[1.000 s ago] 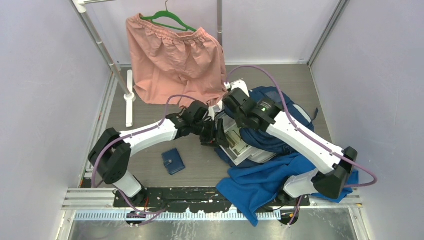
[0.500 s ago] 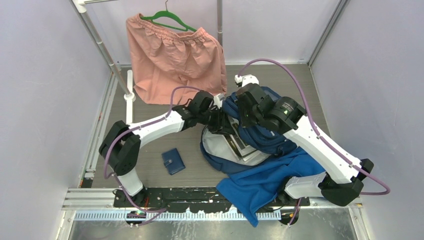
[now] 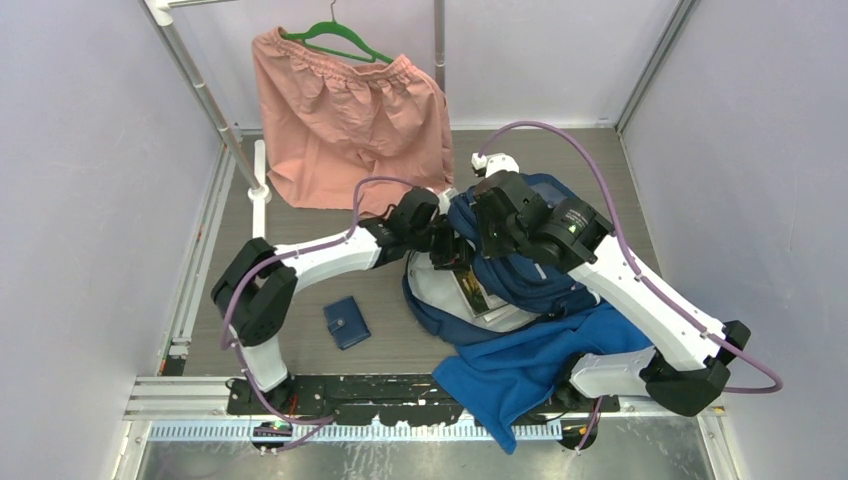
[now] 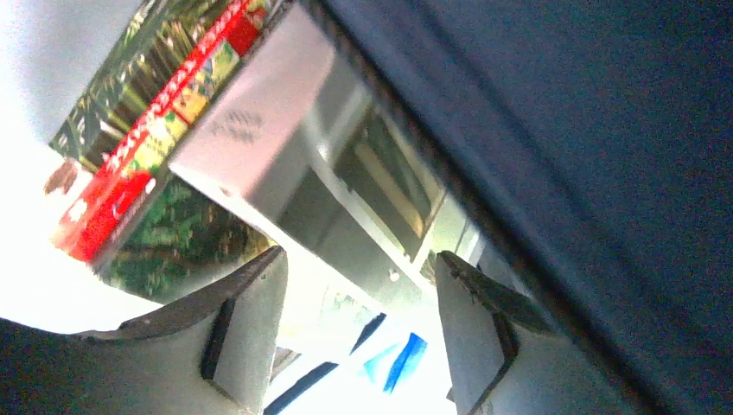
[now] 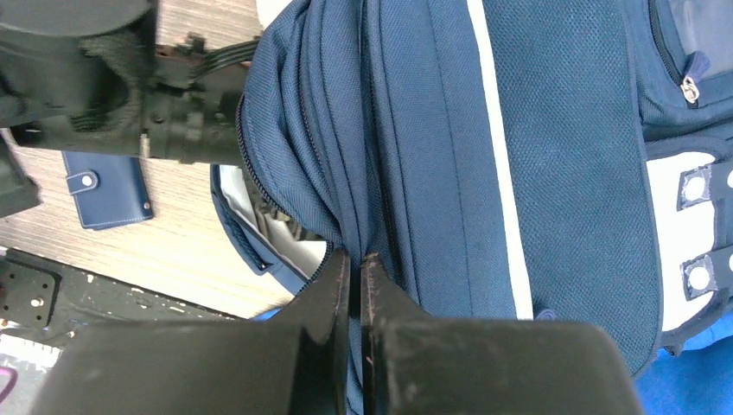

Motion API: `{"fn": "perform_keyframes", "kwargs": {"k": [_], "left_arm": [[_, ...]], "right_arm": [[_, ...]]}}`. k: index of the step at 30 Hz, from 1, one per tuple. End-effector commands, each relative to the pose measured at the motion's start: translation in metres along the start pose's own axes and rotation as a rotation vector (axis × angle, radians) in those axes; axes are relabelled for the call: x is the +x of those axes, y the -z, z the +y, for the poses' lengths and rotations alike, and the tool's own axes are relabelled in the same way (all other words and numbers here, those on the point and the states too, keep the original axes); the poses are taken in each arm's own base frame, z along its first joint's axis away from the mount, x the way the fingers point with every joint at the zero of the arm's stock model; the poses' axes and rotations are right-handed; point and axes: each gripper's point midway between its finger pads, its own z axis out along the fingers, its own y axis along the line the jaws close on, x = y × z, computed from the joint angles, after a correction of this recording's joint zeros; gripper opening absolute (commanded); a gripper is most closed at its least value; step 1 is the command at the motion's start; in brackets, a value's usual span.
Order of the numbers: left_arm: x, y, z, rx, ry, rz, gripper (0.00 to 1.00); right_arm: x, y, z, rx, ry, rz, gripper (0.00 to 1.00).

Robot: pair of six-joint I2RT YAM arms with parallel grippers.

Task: Pack the student bag
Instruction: Adjust the book in the student bag.

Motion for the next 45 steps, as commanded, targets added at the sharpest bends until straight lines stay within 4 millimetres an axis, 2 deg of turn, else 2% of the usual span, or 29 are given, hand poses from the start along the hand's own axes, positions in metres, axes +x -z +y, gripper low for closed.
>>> {"fn": "perform_keyframes", "kwargs": {"k": [1, 7, 14, 21, 25, 28, 30, 32, 33, 36, 38, 39, 41, 45], "left_arm": [[-0.005, 0.038, -0.041, 0.1, -0.113, -0.064, 0.66], [0.025, 0.049, -0.022, 0.068, -0.084, 0.023, 0.68], [0.036, 0.067, -0.021, 0.052, -0.086, 0.026, 0.68], [0.06, 0.094, -0.011, 0.006, -0.14, 0.091, 0.68], [0.088, 0.114, -0.007, 0.015, -0.166, 0.192, 0.68], [0.105, 0.129, 0.001, 0.015, -0.17, 0.228, 0.68], [0.11, 0.144, 0.001, 0.033, -0.169, 0.223, 0.68], [0.106, 0.155, 0.004, 0.041, -0.154, 0.193, 0.67], [0.1, 0.163, 0.003, 0.053, -0.153, 0.157, 0.67], [0.079, 0.183, -0.008, 0.11, -0.148, 0.052, 0.67], [0.066, 0.194, -0.022, 0.138, -0.166, -0.019, 0.67], [0.059, 0.198, -0.027, 0.138, -0.173, -0.057, 0.67], [0.038, 0.201, -0.025, 0.084, -0.177, -0.157, 0.68], [-0.002, 0.193, 0.002, -0.048, -0.099, -0.244, 0.68]], "right_arm": [[-0.026, 0.015, 0.025, -0.143, -0.091, -0.13, 0.01], [-0.02, 0.0, 0.034, -0.163, -0.093, -0.102, 0.01], [-0.021, -0.001, 0.027, -0.153, -0.118, -0.117, 0.01], [-0.022, -0.004, 0.023, -0.164, -0.148, -0.115, 0.01], [-0.013, -0.01, 0.039, -0.233, -0.107, -0.057, 0.01], [-0.007, -0.012, 0.059, -0.347, -0.078, -0.035, 0.01], [0.005, -0.014, 0.075, -0.432, -0.054, 0.02, 0.01], [0.022, -0.027, 0.084, -0.461, -0.036, 0.1, 0.02], [0.035, -0.037, 0.088, -0.471, -0.029, 0.151, 0.09], [0.076, -0.067, 0.095, -0.461, -0.042, 0.326, 0.41], [0.09, -0.07, 0.096, -0.454, -0.046, 0.413, 0.52], [0.088, -0.066, 0.096, -0.459, -0.044, 0.408, 0.55], [0.072, -0.057, 0.087, -0.437, -0.039, 0.334, 0.6], [0.024, -0.038, 0.054, -0.329, -0.073, 0.157, 0.64]]}}
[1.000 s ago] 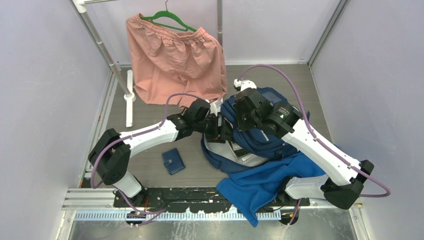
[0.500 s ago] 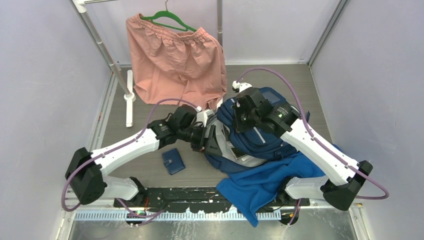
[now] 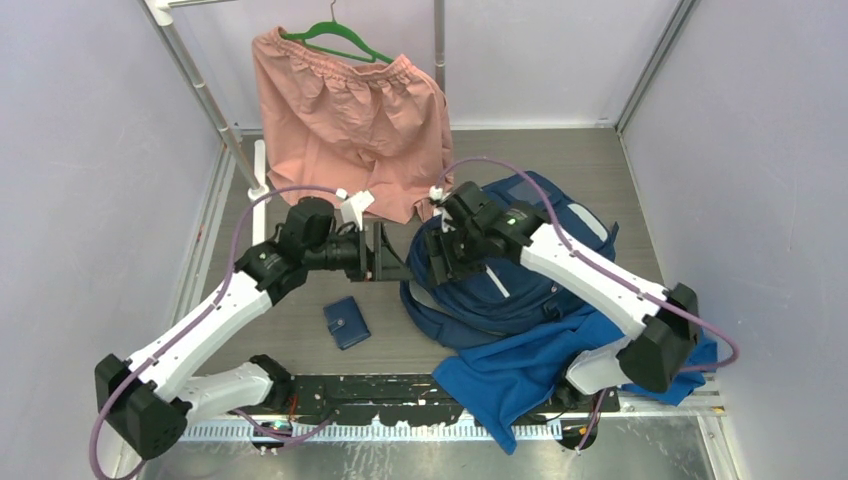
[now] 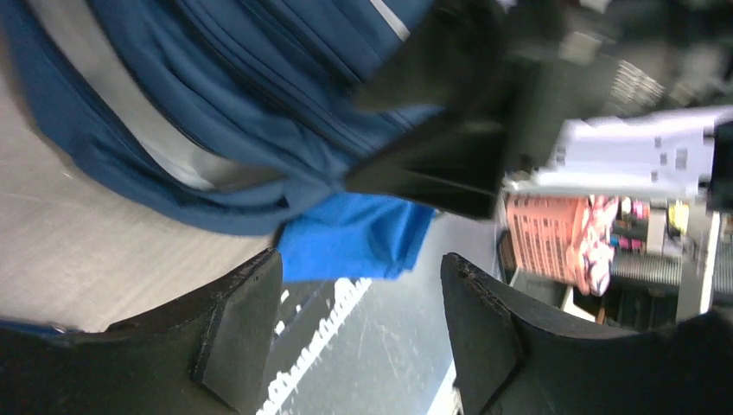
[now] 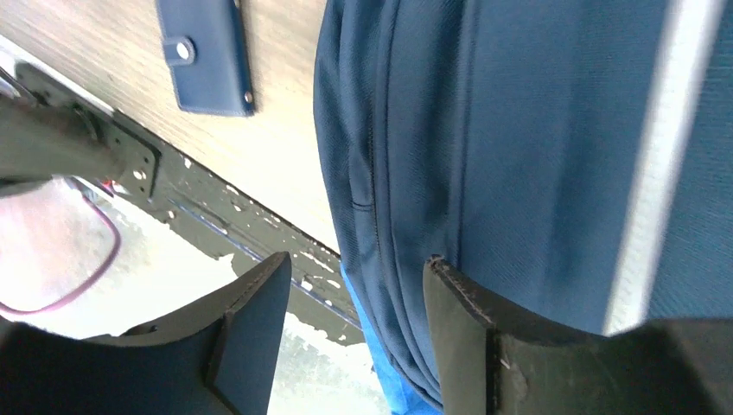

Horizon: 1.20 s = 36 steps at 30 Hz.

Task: Pack the student bag
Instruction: Adjust the book in the student bag, then adjust the student bag at the center of the board.

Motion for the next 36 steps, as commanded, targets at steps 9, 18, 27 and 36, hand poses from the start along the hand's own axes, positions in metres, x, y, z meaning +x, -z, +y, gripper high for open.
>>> {"fn": "perform_keyframes", "kwargs": {"k": [9, 18, 27, 36], "left_arm": [[-0.122, -0.063, 0.072, -0.165, 0.098, -0.199, 0.63], [-0.073, -0.113, 0.113, -0.111, 0.175, -0.008, 0.35], [-0.027, -0.123, 0.104, -0.059, 0.2, 0.062, 0.04], [-0.013, -0.168, 0.039, 0.049, 0.103, 0.195, 0.06]], "right_arm": [[-0.015, 0.124, -0.132, 0.541, -0.424, -0.475, 0.64], [0.057, 0.103, -0.187, 0.688, -0.749, -0.523, 0.64], [0.057, 0.036, -0.229, 0.661, -0.888, -0.444, 0.64], [-0.014, 0.056, -0.311, 0.691, -0.953, -0.551, 0.62]]}}
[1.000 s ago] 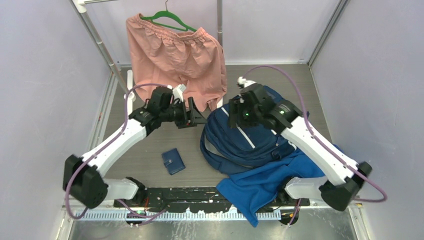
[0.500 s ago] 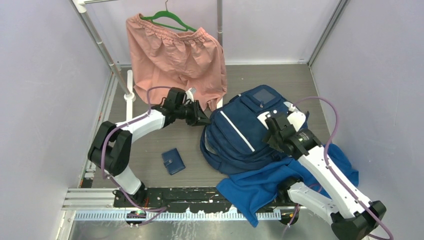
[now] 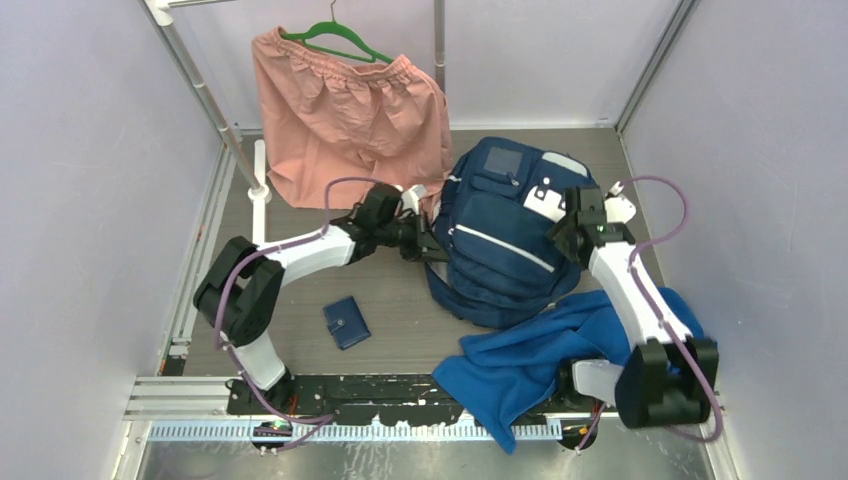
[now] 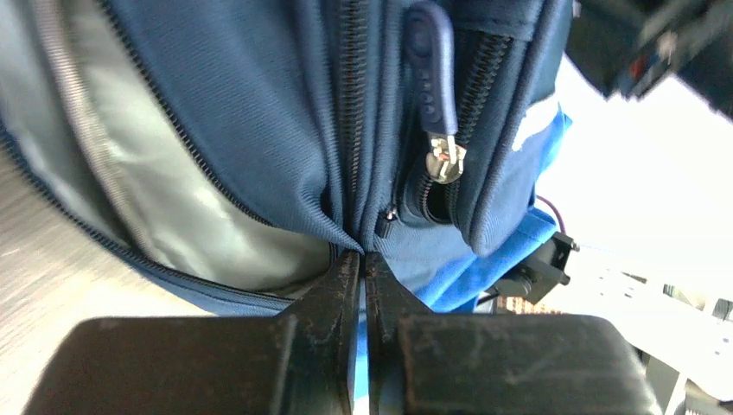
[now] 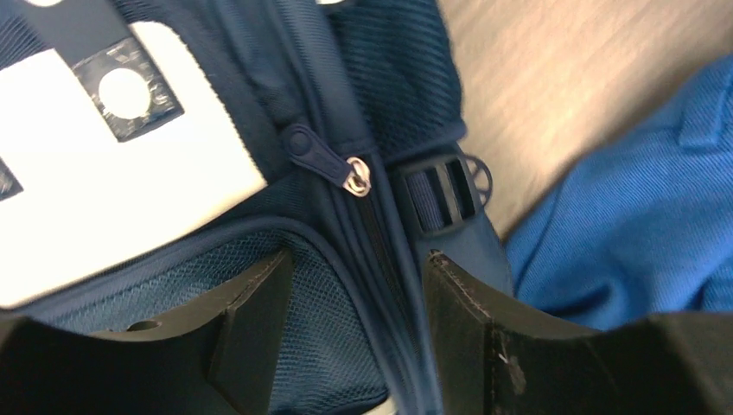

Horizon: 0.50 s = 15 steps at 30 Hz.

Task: Pack the student bag
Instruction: Adjust the student bag at the center of the board.

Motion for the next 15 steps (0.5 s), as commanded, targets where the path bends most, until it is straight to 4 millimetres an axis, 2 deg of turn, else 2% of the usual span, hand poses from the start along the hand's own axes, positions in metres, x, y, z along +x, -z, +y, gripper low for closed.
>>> {"fn": "perform_keyframes", "kwargs": {"k": [1, 3, 5, 7, 9, 12, 15], "left_arm": [[0.041, -0.021, -0.051, 0.084, -0.079, 0.163, 0.07], [0.05, -0.017, -0.064, 0.088, -0.113, 0.186, 0.11], [0.051, -0.007, -0.07, 0.087, -0.129, 0.174, 0.16], [0.047, 0.005, -0.066, 0.045, -0.149, 0.14, 0.24], [0.043, 0.018, -0.058, -0.009, -0.167, 0.116, 0.28], [0.028, 0.036, -0.043, -0.067, -0.162, 0.075, 0.29], [0.003, 0.053, -0.026, -0.079, -0.115, 0.022, 0.3]], "right_arm": [[-0.034, -0.032, 0.029, -0.087, 0.019, 0.024, 0.62], [-0.048, -0.025, 0.04, -0.128, 0.019, 0.028, 0.63], [-0.06, -0.011, 0.046, -0.167, 0.027, -0.001, 0.63], [-0.068, 0.009, 0.047, -0.211, 0.021, -0.045, 0.64], [-0.071, 0.028, 0.042, -0.241, 0.019, -0.08, 0.65], [-0.064, 0.055, 0.041, -0.321, 0.037, -0.075, 0.65], [-0.043, 0.08, 0.054, -0.459, 0.086, -0.002, 0.65]]}}
